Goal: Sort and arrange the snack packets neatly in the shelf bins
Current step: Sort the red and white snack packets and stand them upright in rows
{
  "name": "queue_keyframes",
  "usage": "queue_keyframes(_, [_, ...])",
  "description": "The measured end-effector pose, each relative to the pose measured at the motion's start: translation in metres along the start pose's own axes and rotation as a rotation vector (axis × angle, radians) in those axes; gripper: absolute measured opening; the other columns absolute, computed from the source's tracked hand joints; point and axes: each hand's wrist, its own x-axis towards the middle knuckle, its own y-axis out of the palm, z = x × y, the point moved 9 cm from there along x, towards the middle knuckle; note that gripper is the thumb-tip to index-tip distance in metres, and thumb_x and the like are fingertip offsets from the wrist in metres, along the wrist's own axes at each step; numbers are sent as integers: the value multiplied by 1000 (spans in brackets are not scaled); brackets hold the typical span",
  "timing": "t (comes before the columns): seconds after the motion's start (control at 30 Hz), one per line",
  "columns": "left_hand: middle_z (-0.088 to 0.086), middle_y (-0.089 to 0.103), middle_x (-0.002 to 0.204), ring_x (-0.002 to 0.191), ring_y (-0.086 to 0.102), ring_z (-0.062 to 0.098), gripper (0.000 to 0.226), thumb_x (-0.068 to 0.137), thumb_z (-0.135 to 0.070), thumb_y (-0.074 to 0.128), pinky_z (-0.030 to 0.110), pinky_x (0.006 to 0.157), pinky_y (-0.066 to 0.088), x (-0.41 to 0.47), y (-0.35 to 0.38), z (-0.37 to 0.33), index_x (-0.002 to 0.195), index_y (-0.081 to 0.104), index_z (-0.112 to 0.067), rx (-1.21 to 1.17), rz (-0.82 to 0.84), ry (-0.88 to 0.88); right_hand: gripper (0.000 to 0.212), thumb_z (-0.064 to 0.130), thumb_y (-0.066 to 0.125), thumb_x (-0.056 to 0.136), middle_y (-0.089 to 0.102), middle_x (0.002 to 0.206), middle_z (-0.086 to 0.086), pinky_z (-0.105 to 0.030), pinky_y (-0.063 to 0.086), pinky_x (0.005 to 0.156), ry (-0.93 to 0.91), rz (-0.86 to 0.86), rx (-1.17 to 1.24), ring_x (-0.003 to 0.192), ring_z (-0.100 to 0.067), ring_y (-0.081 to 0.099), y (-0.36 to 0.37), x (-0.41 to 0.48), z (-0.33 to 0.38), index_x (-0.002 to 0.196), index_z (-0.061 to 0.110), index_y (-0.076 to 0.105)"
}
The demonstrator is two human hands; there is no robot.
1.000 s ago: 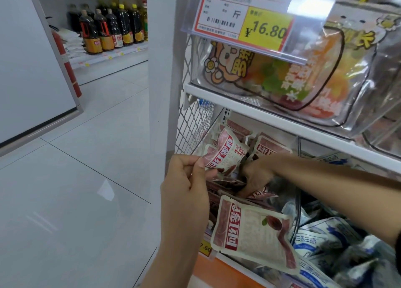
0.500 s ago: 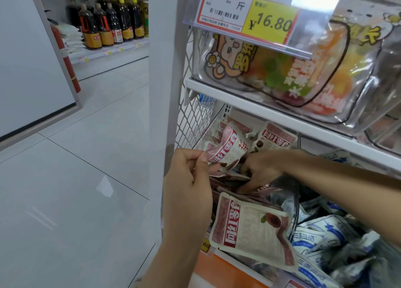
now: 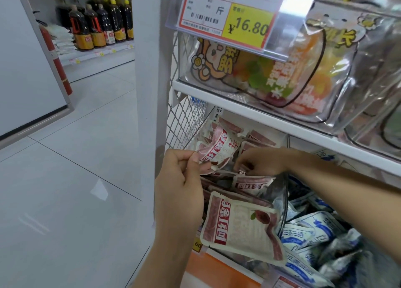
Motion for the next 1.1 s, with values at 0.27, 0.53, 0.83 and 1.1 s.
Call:
queue_keyframes(0.27, [-20,70,80,76,65,-7,12,95,-28,46,12,60,45,-1,2,-1,84,51,-29,15,14,1,37,8,60,80,59,90,12,-26,47,73,120,-356,39,85,-6,55,-26,-19,-13,110,29,62])
queue_keyframes(0.53, [-19,69,78,73,65,-8,13,95,-25,47,3,55,42,-4,5,0,83,51,-28,25,35,-12,48,24,58,88,52,90,3,-29,43,72,249,-652,234,84,-17,55,-34,-47,-32,133,23,39])
queue_keyframes(0.83, [-19,70,81,78,65,-6,11,95,-30,46,18,61,41,-3,1,1,84,50,-31,57,26,-18,23,28,53,93,61,102,-3,-31,45,79,295,-647,299,93,-18,58,-38,-65,-25,112,15,52])
queue_keyframes(1.1, [-18,69,79,76,62,-11,11,95,-27,48,6,58,41,-3,9,0,84,51,-29,53,71,10,19,29,55,92,62,107,10,-20,43,69,237,-512,303,89,-5,56,-37,-62,-9,110,28,60])
